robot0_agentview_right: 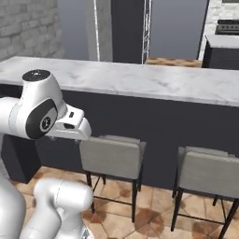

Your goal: Four empty soda cans are scattered around the kitchen. Gather all the cans and cluster them next to the stove for recycling.

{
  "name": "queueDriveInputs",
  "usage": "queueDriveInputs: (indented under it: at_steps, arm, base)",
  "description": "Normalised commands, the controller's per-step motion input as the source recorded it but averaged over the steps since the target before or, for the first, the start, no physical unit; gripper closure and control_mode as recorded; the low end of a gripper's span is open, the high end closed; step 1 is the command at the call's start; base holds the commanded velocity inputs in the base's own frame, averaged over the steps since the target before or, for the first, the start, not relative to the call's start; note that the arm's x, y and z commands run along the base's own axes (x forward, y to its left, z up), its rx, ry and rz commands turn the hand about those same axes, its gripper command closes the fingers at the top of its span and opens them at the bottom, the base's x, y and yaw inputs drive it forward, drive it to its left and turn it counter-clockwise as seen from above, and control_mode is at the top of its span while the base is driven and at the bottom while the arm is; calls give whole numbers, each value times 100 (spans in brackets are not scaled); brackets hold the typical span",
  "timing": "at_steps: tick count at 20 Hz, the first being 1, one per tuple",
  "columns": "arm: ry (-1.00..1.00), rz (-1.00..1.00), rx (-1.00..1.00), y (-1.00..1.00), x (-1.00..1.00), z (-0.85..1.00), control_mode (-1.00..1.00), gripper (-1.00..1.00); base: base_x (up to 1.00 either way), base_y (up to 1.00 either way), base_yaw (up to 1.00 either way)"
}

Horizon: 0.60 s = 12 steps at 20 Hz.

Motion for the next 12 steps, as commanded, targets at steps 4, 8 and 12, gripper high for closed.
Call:
queueDriveInputs:
  at_steps: [4,8,12]
  arm:
    - [0,0,0,0,0,0,100,-100]
    - [0,0,0,0,0,0,100,-100]
    - [0,0,0,0,0,0,100,-100]
  base:
    - [28,70,-14]
    - [36,59,-13]
    - [54,35,-11]
